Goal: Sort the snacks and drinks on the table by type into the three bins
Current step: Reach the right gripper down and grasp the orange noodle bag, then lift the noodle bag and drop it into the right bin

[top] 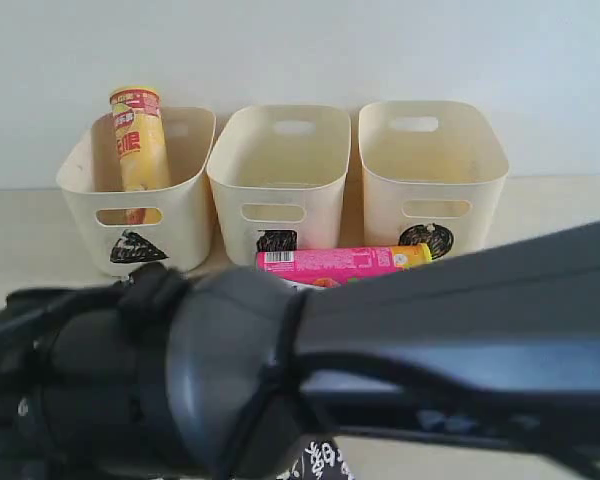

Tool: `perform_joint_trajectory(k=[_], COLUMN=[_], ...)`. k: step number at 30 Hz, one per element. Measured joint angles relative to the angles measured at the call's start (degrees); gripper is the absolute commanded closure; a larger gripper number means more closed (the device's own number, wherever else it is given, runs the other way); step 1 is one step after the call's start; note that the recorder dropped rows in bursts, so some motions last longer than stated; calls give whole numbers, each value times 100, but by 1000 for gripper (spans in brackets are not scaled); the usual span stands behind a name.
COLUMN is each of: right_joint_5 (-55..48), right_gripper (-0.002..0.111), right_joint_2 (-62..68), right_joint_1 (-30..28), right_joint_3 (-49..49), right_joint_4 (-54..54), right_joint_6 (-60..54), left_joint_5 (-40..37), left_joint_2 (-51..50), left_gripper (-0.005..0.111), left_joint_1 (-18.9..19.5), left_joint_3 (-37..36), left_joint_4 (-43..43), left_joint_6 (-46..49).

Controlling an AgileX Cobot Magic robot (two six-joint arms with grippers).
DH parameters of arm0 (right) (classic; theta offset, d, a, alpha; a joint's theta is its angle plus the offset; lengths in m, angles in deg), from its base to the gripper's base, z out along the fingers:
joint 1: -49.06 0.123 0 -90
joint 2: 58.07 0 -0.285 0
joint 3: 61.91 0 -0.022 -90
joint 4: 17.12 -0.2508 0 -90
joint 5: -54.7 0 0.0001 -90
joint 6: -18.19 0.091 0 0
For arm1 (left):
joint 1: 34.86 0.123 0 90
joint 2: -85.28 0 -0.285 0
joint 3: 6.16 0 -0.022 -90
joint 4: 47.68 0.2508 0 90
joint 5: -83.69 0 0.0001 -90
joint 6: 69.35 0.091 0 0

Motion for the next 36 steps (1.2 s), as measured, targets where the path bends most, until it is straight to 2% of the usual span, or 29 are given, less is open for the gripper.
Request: perform_joint_trajectory(k=[4, 12, 19, 25, 36], right_joint_5=[26, -378, -484, -370, 2640], right_gripper=[107, 107, 107, 107, 107], right_joint_2=[-741, -1739, -2464, -2700, -2318], right_joint_1=[0, 0, -301, -1229, -3614], right_joint_3=[0, 0, 0, 0, 0], right_joint_4=[-370, -435, 236, 1484, 1708], right_joint_6=[-695, -1542, -1811, -1977, -2163], left_joint_5=[0, 0, 0, 0, 0], left_joint_2=[0, 0, 0, 0, 0], left_gripper=[102, 102, 102, 102, 102], left_joint_1=[0, 0, 0, 0, 0], left_joint_3=[0, 0, 0, 0, 0], left_joint_4=[0, 0, 0, 0, 0], left_joint_6=[0, 0, 0, 0, 0])
